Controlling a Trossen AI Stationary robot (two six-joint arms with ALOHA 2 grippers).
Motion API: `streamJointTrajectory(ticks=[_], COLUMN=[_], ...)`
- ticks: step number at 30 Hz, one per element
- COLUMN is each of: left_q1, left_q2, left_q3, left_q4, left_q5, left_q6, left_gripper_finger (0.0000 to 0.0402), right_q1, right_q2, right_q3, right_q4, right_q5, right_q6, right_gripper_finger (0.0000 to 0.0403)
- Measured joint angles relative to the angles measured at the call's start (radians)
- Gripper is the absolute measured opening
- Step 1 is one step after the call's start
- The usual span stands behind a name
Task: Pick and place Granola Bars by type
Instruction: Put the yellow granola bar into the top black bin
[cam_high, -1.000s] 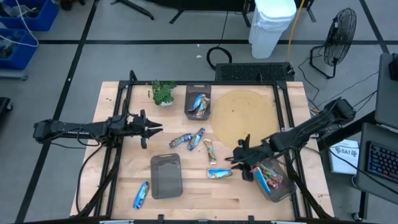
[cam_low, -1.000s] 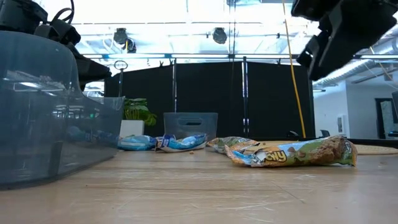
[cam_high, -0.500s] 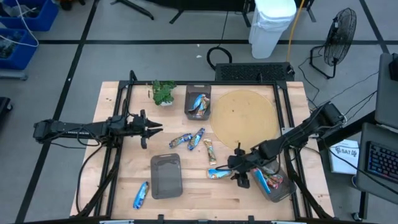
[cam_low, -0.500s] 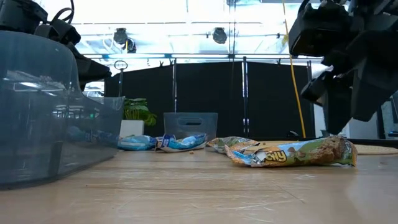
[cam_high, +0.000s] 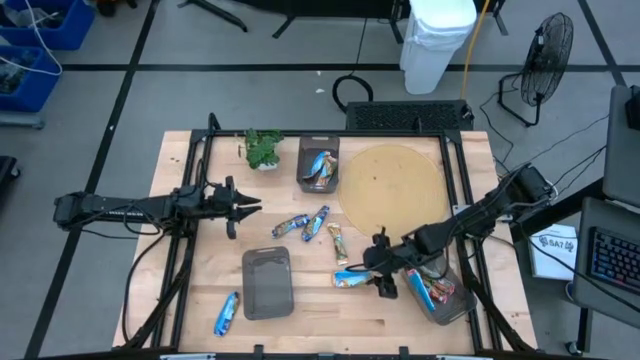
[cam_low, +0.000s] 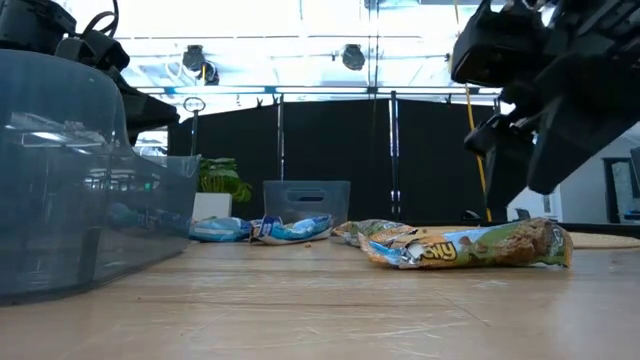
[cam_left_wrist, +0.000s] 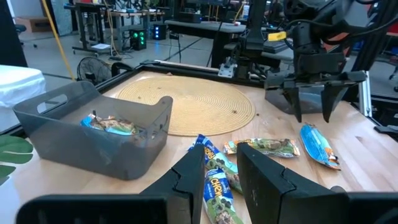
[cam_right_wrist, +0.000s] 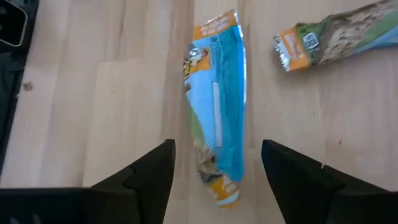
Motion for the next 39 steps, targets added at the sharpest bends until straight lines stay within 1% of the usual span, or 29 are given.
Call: streamJointTrajectory(ticks=[4,7,9,11,15,18,20,22,26,27,32,36,39], left_q1=[0.000,0.000,0.000,0.000,0.000,0.000,0.000,0.000,0.000,0.000,0.000,0.000,0.000], left_q2=[0.000,0.000,0.000,0.000,0.000,0.000,0.000,0.000,0.000,0.000,0.000,0.000,0.000], left_q3=[0.000,0.000,0.000,0.000,0.000,0.000,0.000,0.000,0.000,0.000,0.000,0.000,0.000], left_q4=[0.000,0.000,0.000,0.000,0.000,0.000,0.000,0.000,0.000,0.000,0.000,0.009,0.040], left_q5=[0.000,0.000,0.000,0.000,0.000,0.000,0.000,0.000,0.000,0.000,0.000,0.000,0.000], left_q6=[0.000,0.000,0.000,0.000,0.000,0.000,-0.001,-0.002,-0.002,-0.002,-0.003,-0.003,-0.003], left_gripper_finger=[0.0097,0.0097,0.0097,0.0097,0.0097,0.0097,0.0097,0.0097,0.0097,0.0097,0.0097,0.0097,0.0097], right_q1=[-0.002,-0.001,-0.001,-0.001,-0.009,-0.014,-0.014,-0.014,-0.014,-0.014,-0.014,-0.020,-0.021], right_q2=[0.035,0.092,0.128,0.144,0.142,0.128,0.125,0.125,0.124,0.124,0.124,0.083,0.026], right_q3=[0.000,0.001,0.000,0.003,0.002,0.000,0.000,0.000,0.000,0.000,0.000,0.000,0.000], right_q4=[0.037,0.070,0.081,0.107,0.108,0.100,0.104,0.103,0.106,0.108,0.158,0.179,0.184], right_q5=[-0.004,-0.050,-0.060,-0.080,-0.080,-0.080,-0.080,-0.081,-0.081,-0.081,-0.078,-0.075,-0.004], right_q6=[0.004,0.014,0.013,0.012,0.005,0.001,-0.020,-0.044,-0.101,-0.120,-0.177,-0.223,-0.280], right_gripper_finger=[0.0227,0.0230,0.0231,0.0230,0.0216,0.0189,0.0160,0.0123,0.0030,0.0016,0.0002,0.0000,0.0000])
